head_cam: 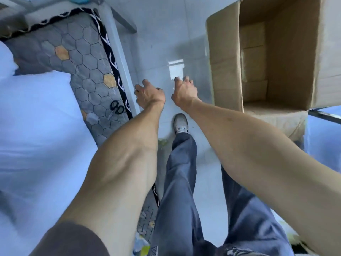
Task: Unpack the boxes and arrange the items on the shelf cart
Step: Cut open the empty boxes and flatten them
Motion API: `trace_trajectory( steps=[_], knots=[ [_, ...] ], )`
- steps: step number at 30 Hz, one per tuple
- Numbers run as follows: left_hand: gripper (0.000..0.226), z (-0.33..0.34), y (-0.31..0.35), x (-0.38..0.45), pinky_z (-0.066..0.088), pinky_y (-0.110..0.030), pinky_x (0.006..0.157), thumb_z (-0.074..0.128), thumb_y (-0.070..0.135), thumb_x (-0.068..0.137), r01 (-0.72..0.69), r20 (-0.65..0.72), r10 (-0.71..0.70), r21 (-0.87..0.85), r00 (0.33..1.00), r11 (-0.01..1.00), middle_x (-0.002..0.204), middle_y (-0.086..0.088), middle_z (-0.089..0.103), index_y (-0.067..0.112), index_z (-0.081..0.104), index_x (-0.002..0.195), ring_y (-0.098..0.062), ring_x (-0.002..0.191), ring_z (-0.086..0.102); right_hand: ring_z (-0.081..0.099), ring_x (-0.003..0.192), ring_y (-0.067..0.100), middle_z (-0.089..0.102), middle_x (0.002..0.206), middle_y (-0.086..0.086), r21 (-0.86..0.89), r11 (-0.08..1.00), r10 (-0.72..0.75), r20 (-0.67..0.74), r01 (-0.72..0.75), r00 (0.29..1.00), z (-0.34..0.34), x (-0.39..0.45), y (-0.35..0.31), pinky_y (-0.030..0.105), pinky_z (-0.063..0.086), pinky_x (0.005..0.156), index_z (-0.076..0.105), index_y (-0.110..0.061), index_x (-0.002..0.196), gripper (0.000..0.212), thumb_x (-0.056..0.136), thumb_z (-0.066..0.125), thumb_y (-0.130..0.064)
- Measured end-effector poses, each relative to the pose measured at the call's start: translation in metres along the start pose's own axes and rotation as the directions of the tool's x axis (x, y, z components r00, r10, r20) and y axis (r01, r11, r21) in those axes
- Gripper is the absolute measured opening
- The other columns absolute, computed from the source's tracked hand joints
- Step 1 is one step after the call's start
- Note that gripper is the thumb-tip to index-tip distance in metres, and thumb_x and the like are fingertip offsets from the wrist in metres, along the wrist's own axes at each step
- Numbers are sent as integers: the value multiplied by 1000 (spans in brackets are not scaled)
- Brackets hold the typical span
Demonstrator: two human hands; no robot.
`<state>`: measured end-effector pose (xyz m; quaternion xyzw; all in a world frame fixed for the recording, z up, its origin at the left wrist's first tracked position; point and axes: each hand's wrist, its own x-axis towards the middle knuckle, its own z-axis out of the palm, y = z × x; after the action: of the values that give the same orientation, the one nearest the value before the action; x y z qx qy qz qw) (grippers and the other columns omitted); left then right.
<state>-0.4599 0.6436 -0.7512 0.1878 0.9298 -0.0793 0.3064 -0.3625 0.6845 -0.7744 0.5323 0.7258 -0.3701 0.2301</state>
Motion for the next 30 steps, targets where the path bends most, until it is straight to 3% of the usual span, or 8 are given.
trace_trajectory(
  steps=[5, 9, 11, 18, 23, 27, 30],
  knots=[
    [50, 23, -36, 32, 44, -48, 97, 57, 32, 89, 147, 67, -147, 10, 987, 989, 150, -20, 25, 14, 44, 133, -35, 131, 36, 43, 117, 33, 41, 127, 17, -7, 1000, 28, 72, -27, 997, 45, 18, -23, 41, 44, 93, 44, -10, 126, 36, 89, 44, -9],
    [56, 37, -54, 48, 32, -48, 109, 55, 31, 88, 191, 96, -191, 13, 977, 982, 160, -25, 3, 15, 39, 139, -40, 145, 17, 44, 114, 33, 42, 125, 15, -11, 999, 52, 101, -52, 994, 68, 27, -35, 42, 46, 91, 46, -10, 124, 34, 90, 45, -10],
    [59, 42, -61, 56, 24, -49, 111, 55, 29, 88, 238, 90, -236, -8, 968, 971, 160, -27, -5, 16, 36, 141, -40, 148, 6, 44, 114, 32, 43, 124, 15, 3, 997, 75, 109, -76, 991, 74, 32, -39, 42, 47, 91, 46, -10, 125, 35, 90, 46, -11],
    [72, 53, -77, 83, 24, -50, 111, 56, 30, 89, 385, 134, -372, -92, 919, 918, 159, -27, -17, 19, 20, 151, -42, 148, -2, 45, 111, 32, 44, 120, 15, 16, 994, 108, 123, -111, 986, 94, 39, -50, 41, 47, 90, 49, -8, 120, 33, 88, 43, -6],
    [74, 62, -86, 86, 34, -51, 105, 63, 27, 87, 418, 140, -400, -136, 906, 898, 158, -29, -14, 24, 22, 147, -43, 146, 8, 44, 114, 32, 44, 123, 15, 19, 993, 112, 158, -116, 981, 107, 35, -56, 44, 48, 92, 49, -6, 124, 36, 88, 43, -7],
    [82, 67, -99, 89, 47, -48, 94, 74, 27, 80, 394, 56, -390, -168, 919, 904, 157, -28, 2, 19, 24, 145, -39, 131, 34, 44, 115, 32, 44, 123, 16, 43, 990, 125, 176, -134, 976, 112, 31, -59, 45, 48, 93, 50, -5, 122, 37, 86, 43, -4],
    [80, 65, -116, 93, 52, -47, 89, 76, 24, 78, 422, 19, -427, -193, 904, 886, 155, -28, 10, 18, 27, 141, -39, 129, 39, 46, 114, 32, 45, 123, 15, 69, 984, 150, 179, -165, 972, 112, 27, -57, 42, 49, 92, 51, -6, 122, 39, 84, 43, -2]
  ],
)
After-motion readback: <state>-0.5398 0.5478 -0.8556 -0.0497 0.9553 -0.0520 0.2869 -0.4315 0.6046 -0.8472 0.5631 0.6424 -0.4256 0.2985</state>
